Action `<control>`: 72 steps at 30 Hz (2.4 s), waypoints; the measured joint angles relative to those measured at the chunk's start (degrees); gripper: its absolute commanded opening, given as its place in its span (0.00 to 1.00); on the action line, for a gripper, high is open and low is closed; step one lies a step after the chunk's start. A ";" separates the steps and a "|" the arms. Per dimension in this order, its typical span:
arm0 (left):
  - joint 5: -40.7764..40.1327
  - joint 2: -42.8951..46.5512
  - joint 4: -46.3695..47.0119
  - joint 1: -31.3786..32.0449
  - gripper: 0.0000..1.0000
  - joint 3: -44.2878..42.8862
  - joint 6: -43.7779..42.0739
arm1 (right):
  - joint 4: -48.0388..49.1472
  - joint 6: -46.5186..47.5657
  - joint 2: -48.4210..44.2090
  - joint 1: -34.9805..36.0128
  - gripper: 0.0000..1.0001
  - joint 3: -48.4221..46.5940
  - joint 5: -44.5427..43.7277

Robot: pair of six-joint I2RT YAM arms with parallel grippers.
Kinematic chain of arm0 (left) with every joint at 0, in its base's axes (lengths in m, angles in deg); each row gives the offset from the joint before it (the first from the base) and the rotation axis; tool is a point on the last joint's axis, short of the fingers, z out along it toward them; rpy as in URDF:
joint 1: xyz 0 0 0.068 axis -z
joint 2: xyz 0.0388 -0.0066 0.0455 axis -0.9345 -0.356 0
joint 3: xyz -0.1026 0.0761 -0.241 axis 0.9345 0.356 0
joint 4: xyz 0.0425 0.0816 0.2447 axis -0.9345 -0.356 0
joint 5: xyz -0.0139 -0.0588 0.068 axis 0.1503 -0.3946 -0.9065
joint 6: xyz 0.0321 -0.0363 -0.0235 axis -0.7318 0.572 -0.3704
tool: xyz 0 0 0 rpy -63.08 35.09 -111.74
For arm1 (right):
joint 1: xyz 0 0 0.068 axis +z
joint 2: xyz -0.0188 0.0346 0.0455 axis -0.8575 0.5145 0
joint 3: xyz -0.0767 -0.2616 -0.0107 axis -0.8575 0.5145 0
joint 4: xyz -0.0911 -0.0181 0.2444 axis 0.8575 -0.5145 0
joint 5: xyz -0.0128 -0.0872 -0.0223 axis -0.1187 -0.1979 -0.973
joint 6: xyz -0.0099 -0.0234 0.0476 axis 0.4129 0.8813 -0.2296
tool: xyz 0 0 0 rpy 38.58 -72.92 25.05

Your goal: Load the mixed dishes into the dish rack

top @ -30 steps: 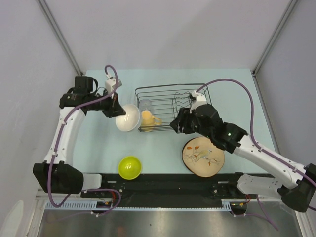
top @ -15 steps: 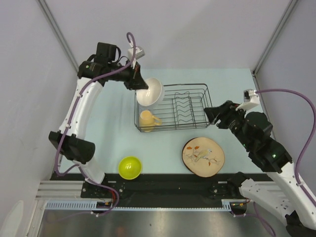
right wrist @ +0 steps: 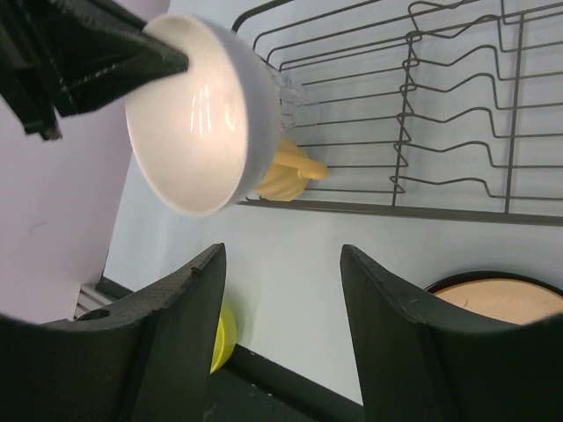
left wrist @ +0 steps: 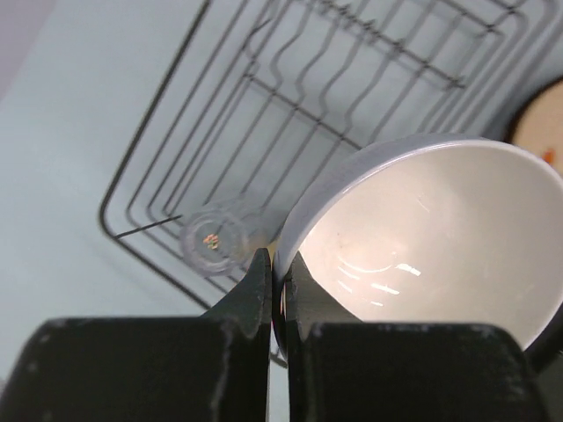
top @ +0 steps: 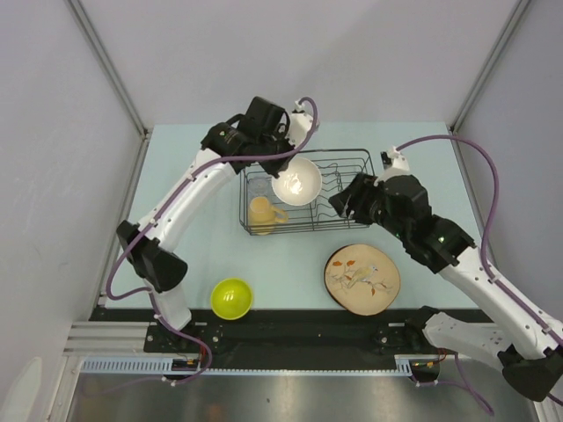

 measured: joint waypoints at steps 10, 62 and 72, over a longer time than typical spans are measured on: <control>-13.05 0.00 3.04 -1.07 0.00 5.79 -0.46 | 0.50 -0.31 5.07 2.99 0.57 -3.74 0.17; -7.13 7.08 5.86 2.95 1.00 8.28 3.06 | -3.69 13.77 23.85 4.55 0.00 -16.52 -15.02; 8.96 13.79 4.85 -15.47 1.00 5.95 5.90 | -23.26 19.74 42.66 1.68 0.00 -43.32 -22.27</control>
